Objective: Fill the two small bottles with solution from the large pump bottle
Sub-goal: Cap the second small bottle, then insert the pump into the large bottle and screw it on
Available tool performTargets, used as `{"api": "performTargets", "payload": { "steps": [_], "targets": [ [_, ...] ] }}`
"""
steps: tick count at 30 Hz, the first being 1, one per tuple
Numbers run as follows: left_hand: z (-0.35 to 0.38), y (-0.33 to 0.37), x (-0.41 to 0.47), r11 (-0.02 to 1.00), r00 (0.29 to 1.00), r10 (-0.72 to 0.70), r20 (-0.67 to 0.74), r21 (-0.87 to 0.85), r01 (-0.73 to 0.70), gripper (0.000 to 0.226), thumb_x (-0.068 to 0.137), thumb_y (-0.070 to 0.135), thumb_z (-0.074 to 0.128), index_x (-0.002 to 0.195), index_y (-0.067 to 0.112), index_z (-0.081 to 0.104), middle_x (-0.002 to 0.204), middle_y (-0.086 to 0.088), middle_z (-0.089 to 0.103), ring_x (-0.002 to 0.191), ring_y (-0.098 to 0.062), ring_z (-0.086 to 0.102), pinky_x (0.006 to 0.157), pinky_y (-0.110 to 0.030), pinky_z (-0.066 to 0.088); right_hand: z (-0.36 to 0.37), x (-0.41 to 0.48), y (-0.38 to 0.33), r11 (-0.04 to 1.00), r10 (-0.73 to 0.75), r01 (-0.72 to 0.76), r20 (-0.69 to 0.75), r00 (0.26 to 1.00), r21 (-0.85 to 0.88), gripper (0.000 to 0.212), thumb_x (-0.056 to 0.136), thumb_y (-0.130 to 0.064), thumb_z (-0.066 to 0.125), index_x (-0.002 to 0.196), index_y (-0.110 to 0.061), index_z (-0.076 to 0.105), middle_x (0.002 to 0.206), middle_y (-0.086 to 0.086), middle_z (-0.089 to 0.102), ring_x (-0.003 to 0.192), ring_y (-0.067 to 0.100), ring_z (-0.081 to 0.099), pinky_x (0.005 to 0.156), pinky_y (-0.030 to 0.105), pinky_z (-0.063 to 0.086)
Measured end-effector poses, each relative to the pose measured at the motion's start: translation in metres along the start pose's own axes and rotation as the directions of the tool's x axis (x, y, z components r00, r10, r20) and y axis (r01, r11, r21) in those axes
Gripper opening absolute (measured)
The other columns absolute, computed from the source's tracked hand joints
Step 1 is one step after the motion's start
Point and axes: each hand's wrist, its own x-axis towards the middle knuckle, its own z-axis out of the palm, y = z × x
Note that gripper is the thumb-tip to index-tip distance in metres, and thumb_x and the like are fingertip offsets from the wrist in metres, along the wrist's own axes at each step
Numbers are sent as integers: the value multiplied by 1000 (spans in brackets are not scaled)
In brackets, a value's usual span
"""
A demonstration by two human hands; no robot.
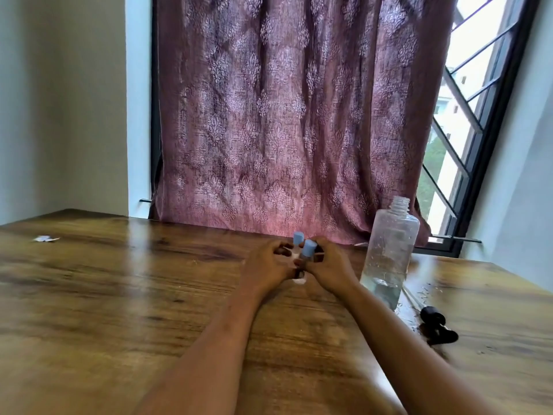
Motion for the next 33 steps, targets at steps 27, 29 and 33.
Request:
{"api": "performTargets", "payload": {
  "steps": [27,29,33],
  "targets": [
    [-8,-22,10,960,945,-150,-292,184,209,29,78,19,62,106,21,55,103,-1,66,96,-25,60,86,-39,49,4,-5,-43,955,-265,238,-149,953,-177,30,80,-11,58,103,-25,44,71,-5,57,61,15,57,52,26,42],
    [-7,-14,5,946,949,-64,-308,286,156,28,78,20,62,105,21,55,102,0,64,96,-24,58,84,-39,47,-35,-22,-33,978,-142,118,-138,980,-169,14,78,-13,58,80,-26,53,58,-7,57,56,15,58,54,30,46],
    [6,6,-10,905,962,143,-233,423,-32,32,78,23,64,108,17,55,105,-3,64,102,-27,56,81,-42,47,-120,-53,11,946,243,-229,36,969,-228,20,79,-5,59,64,-18,58,62,5,61,55,18,56,52,26,47]
  ]
}}
